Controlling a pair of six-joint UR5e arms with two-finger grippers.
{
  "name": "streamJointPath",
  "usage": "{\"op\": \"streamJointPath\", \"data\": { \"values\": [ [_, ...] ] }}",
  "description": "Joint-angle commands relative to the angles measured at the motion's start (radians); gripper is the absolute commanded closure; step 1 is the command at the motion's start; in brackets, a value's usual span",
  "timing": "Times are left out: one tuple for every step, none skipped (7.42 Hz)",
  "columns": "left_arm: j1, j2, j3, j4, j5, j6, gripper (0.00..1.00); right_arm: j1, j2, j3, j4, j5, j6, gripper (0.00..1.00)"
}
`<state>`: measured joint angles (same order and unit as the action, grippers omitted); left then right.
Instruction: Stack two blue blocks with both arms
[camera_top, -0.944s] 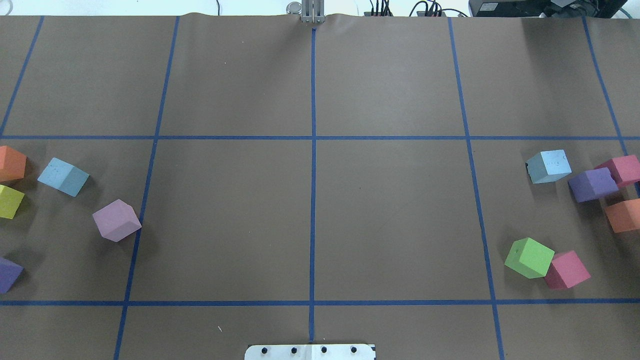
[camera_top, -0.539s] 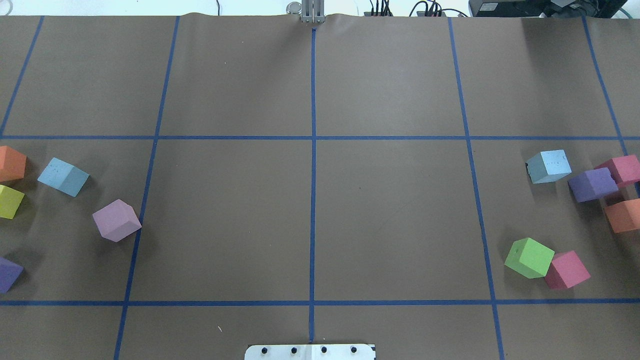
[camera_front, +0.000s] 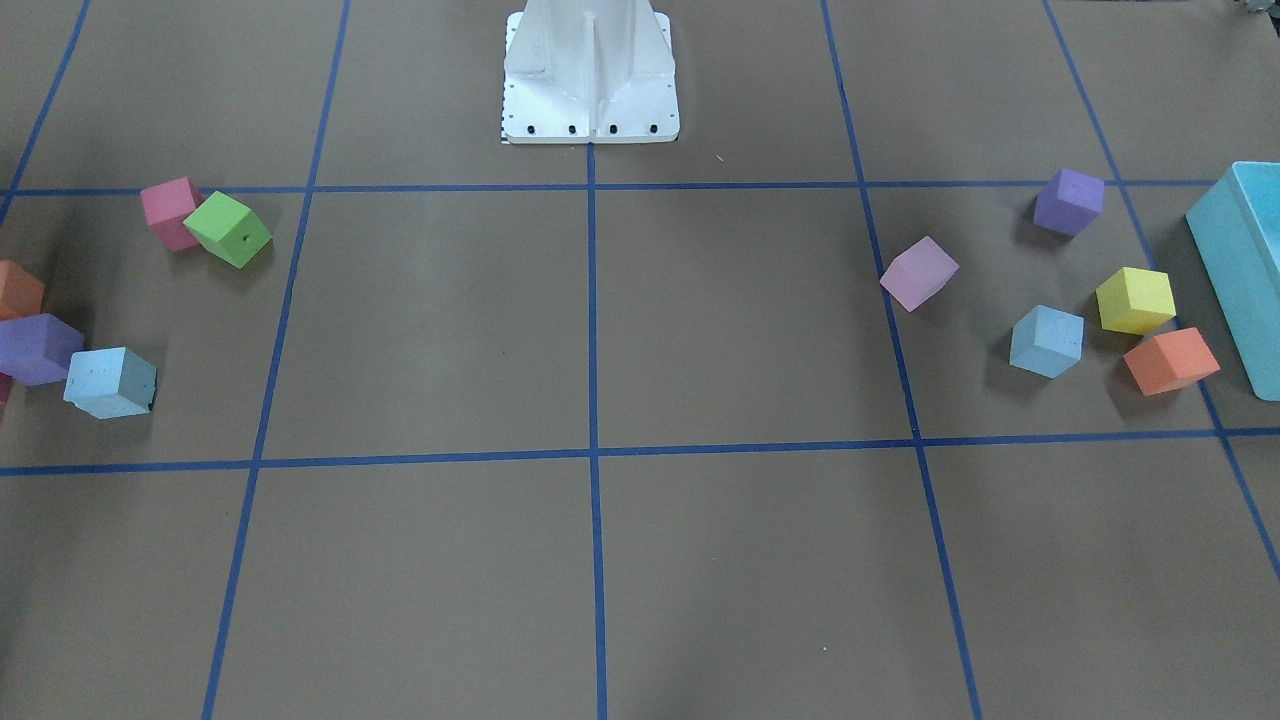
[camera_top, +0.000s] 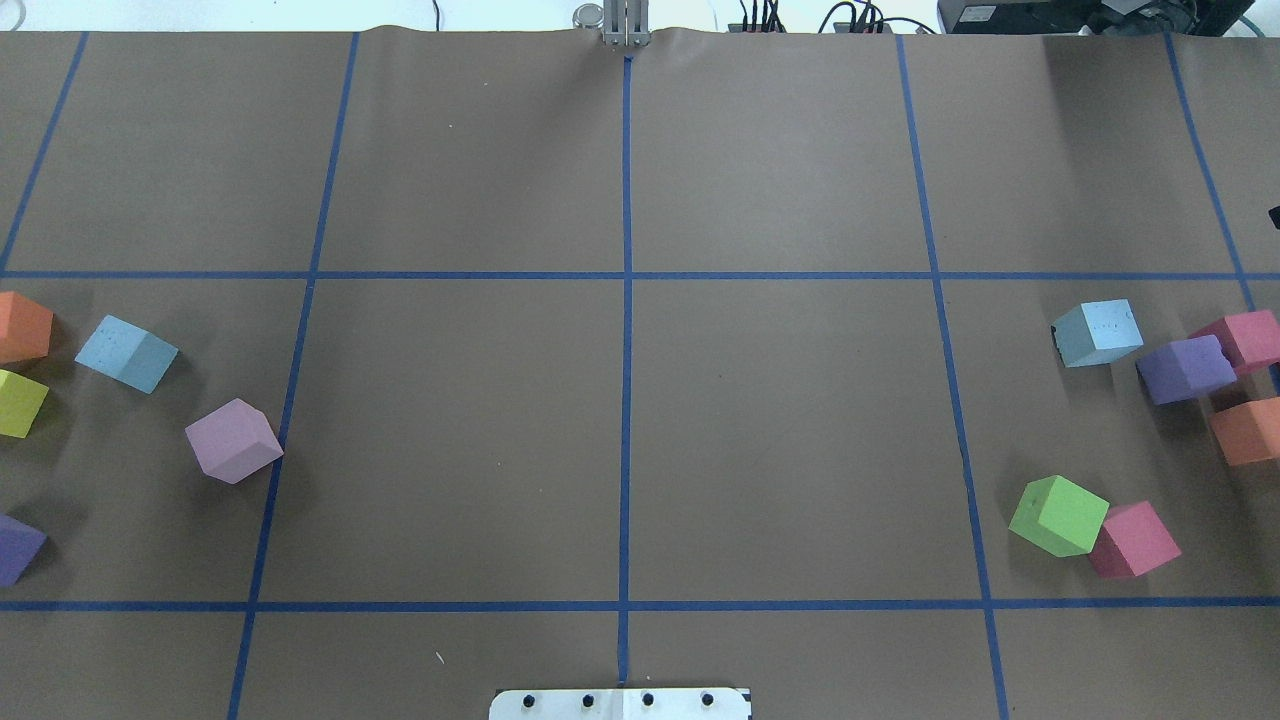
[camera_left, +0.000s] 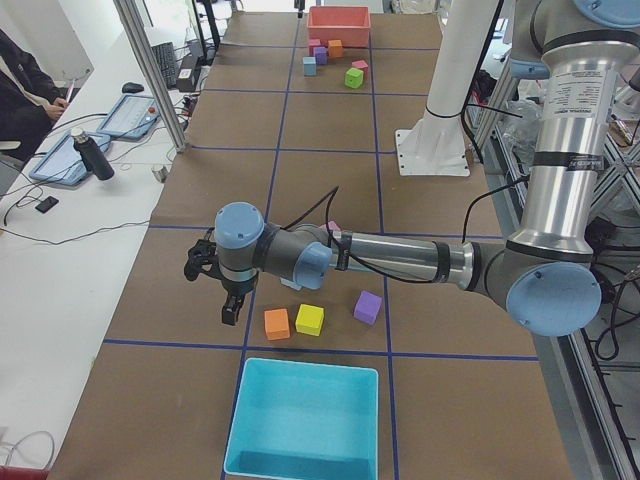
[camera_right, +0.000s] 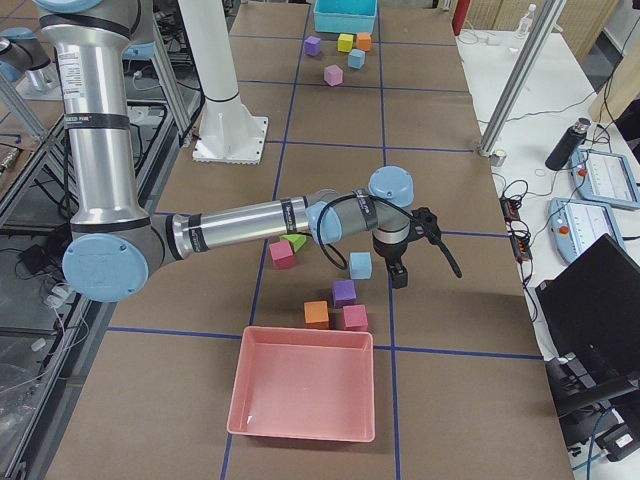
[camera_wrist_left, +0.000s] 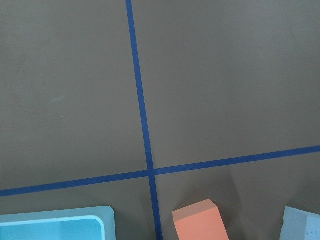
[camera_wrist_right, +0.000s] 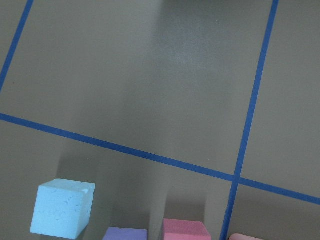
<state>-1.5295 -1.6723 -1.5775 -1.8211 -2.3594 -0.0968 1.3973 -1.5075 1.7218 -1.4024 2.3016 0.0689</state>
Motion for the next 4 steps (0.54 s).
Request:
{"op": "streamJointPath", "data": {
  "values": [
    [0.0,-0.034,-0.006,-0.009,0.006,-0.001,0.02,-0.015,-0.002,0.01,0.011,0.001,0.011,0.0],
    [-0.001,-0.009,-0.001,-0.006,0.006,0.006,0.02,-0.012,-0.023,0.01,0.01,-0.01,0.084,0.0],
    [-0.003,0.005,0.002,-0.006,0.006,0.011,0.01,-0.003,-0.064,0.006,0.011,-0.013,0.091,0.0],
    [-0.003,0.018,0.002,-0.009,0.005,0.011,0.02,-0.001,-0.054,0.012,0.013,-0.013,0.133,0.0]
  ]
}}
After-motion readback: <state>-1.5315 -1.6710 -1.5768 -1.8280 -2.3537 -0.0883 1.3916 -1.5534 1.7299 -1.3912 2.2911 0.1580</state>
